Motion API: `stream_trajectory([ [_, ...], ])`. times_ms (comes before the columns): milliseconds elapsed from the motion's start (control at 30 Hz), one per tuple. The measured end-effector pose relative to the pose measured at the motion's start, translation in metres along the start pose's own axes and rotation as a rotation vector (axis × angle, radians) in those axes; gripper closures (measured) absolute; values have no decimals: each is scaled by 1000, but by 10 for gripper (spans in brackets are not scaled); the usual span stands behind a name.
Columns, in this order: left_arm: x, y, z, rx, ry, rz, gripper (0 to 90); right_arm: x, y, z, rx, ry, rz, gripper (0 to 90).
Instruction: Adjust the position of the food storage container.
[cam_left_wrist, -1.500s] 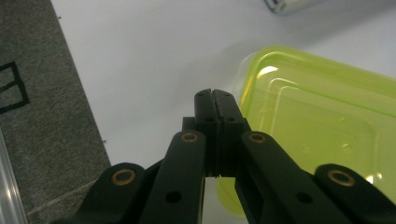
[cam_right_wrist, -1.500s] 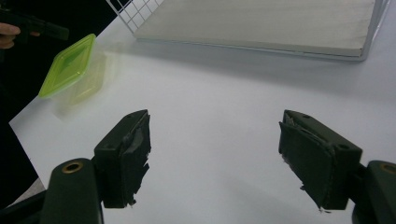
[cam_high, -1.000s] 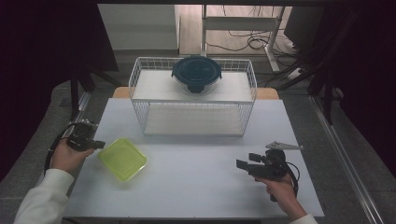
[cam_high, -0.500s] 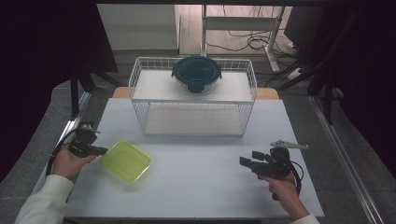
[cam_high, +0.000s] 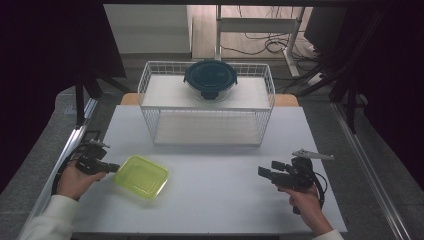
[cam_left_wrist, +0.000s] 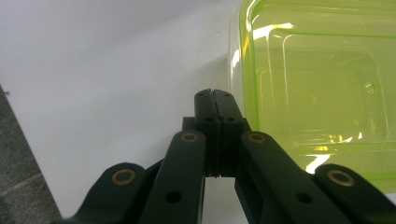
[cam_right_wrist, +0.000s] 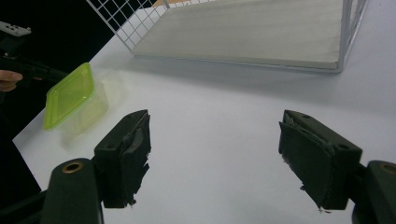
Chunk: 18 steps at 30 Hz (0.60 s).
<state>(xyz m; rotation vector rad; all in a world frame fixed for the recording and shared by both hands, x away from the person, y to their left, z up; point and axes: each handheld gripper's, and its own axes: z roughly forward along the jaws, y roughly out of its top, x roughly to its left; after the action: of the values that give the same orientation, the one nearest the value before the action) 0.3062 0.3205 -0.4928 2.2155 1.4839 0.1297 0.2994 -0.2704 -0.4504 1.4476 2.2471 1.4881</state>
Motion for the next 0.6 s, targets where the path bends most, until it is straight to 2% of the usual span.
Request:
stream_trajectory([
  [600, -27, -9, 4, 29, -37, 42, 900, -2, 0, -1, 2, -6, 7, 250],
])
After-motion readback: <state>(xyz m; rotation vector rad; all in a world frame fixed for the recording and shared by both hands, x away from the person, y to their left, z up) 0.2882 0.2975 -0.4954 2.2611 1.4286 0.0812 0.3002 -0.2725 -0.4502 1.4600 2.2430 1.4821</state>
